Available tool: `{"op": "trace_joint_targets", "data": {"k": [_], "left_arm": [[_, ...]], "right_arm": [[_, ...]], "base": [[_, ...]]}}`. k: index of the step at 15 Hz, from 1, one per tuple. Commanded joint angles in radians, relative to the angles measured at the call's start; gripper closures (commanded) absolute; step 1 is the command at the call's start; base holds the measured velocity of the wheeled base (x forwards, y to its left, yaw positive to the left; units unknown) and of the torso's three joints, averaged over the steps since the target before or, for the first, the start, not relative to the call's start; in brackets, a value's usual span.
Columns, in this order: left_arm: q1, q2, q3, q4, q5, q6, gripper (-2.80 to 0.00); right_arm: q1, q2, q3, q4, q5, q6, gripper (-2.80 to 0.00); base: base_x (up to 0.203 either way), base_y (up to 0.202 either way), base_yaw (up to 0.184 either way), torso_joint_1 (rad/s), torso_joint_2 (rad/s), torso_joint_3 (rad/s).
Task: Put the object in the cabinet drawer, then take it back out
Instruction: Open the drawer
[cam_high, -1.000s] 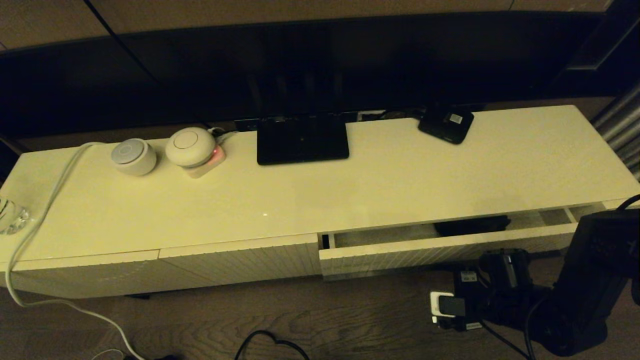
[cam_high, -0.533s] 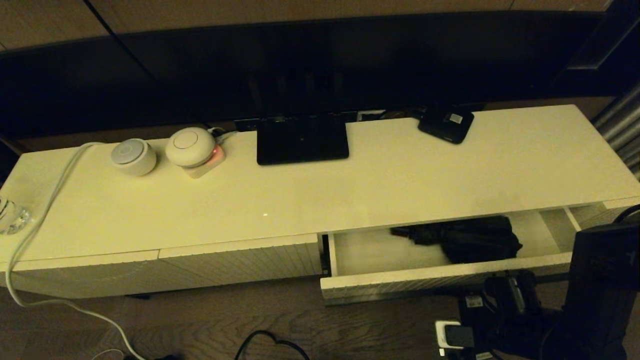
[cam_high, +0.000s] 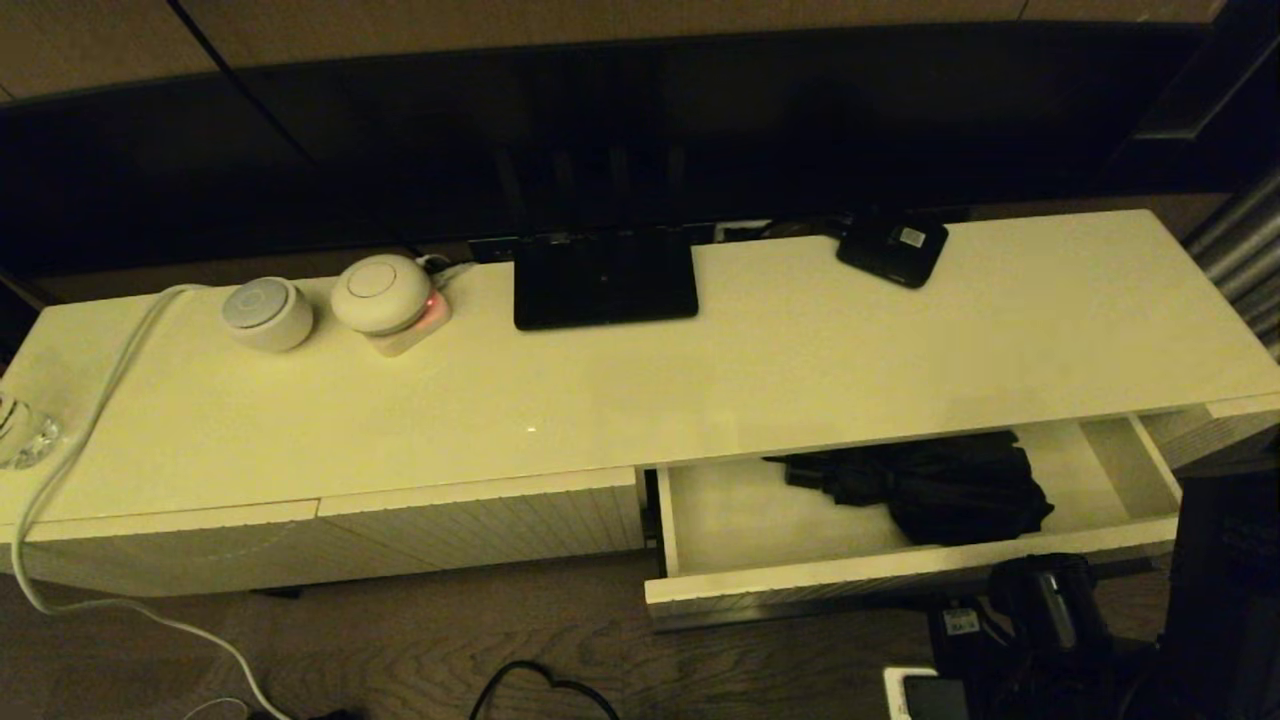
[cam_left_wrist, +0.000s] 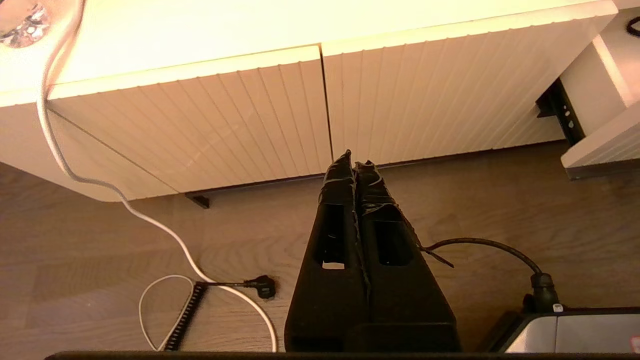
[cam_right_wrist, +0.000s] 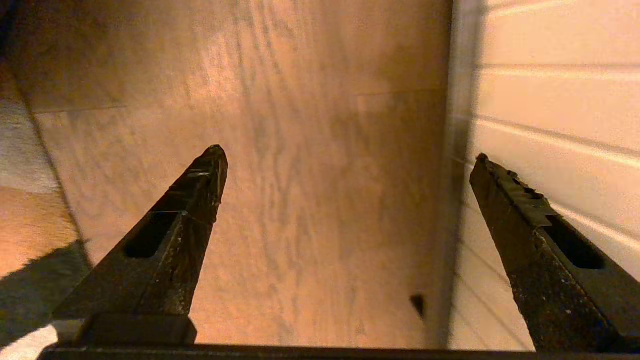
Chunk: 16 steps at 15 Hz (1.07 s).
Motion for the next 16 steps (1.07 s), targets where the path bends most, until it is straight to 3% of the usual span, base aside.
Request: {"op": "trace_joint_targets", "data": {"k": [1, 2, 3, 6, 12, 16], "left_arm": [[0.0, 0.0, 0.003, 0.0, 0.0, -0.001, 0.0], [0.0, 0.0, 0.003, 0.0, 0.0, 0.001, 0.0], [0.0, 0.0, 0.003, 0.0, 0.0, 0.001, 0.0], [0.0, 0.0, 0.003, 0.0, 0.0, 0.001, 0.0], [0.0, 0.0, 0.003, 0.0, 0.0, 0.001, 0.0], [0.0, 0.0, 0.003, 0.0, 0.0, 0.001, 0.0]], "right_arm": [[0.001, -0.038, 0.009, -0.007, 0.002, -0.008, -2.8], [-0.001, -0.046, 0.012, -0.009, 0.0, -0.007, -2.8], [-0.001, -0.063, 0.019, -0.008, -0.001, -0.007, 0.0], [-0.001, -0.154, 0.066, 0.023, -0.004, -0.01, 0.0], [-0.01, -0.458, 0.083, 0.346, 0.001, -0.002, 0.0], [-0.017, -0.727, 0.061, 0.626, 0.001, 0.149, 0.0]], "base": [[0.0, 0.0, 0.0, 0.0, 0.0, 0.0], [0.0, 0.0, 0.0, 0.0, 0.0, 0.0], [0.0, 0.0, 0.0, 0.0, 0.0, 0.0], [0.0, 0.0, 0.0, 0.0, 0.0, 0.0], [0.0, 0.0, 0.0, 0.0, 0.0, 0.0], [0.0, 0.0, 0.0, 0.0, 0.0, 0.0]]}}
